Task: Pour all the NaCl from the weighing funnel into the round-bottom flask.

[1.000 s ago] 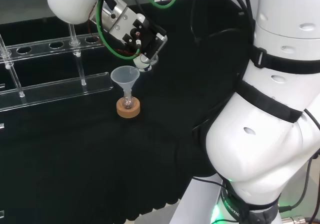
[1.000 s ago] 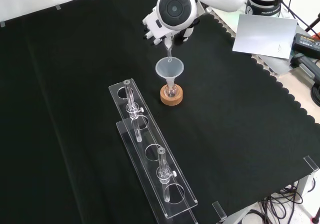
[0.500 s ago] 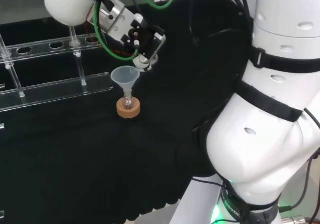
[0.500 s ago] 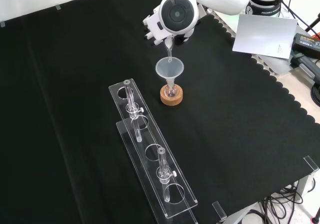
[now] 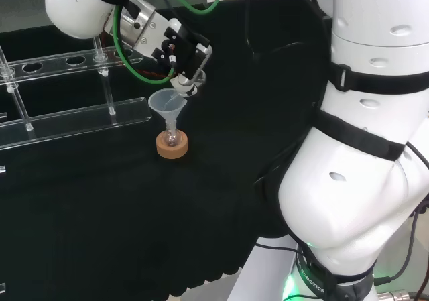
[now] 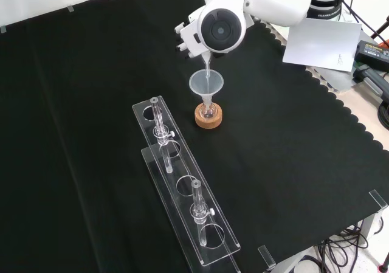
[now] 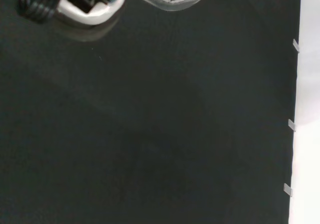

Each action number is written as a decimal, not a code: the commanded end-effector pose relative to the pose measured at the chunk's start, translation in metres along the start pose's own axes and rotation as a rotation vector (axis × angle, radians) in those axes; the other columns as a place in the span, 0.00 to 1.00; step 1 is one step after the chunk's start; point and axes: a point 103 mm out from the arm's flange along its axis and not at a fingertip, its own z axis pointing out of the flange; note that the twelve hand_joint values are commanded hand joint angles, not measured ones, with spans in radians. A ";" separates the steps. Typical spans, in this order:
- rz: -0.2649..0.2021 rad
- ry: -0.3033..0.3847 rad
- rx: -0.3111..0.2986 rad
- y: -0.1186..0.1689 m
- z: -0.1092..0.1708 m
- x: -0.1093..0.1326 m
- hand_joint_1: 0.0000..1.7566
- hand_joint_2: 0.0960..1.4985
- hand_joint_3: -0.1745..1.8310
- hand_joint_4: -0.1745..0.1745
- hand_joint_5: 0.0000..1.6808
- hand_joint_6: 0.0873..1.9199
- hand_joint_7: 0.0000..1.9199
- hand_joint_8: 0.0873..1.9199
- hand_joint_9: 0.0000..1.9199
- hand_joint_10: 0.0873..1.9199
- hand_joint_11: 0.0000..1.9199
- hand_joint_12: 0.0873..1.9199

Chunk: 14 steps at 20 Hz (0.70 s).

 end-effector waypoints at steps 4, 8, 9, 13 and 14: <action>0.011 -0.042 0.010 -0.001 0.000 0.003 0.63 0.42 0.41 1.00 0.73 0.37 0.35 0.30 0.53 0.10 0.46 0.50; 0.015 -0.063 0.012 -0.002 -0.002 0.003 0.63 0.42 0.41 1.00 0.73 0.37 0.35 0.30 0.53 0.10 0.46 0.50; 0.017 -0.069 0.013 -0.002 -0.002 0.003 0.63 0.42 0.41 1.00 0.73 0.37 0.35 0.30 0.53 0.10 0.46 0.50; 0.016 -0.103 0.014 -0.002 -0.006 0.005 0.63 0.42 0.41 1.00 0.73 0.37 0.35 0.30 0.53 0.10 0.46 0.50; 0.017 -0.109 0.015 -0.002 -0.007 0.006 0.63 0.42 0.41 1.00 0.73 0.37 0.35 0.30 0.53 0.10 0.46 0.50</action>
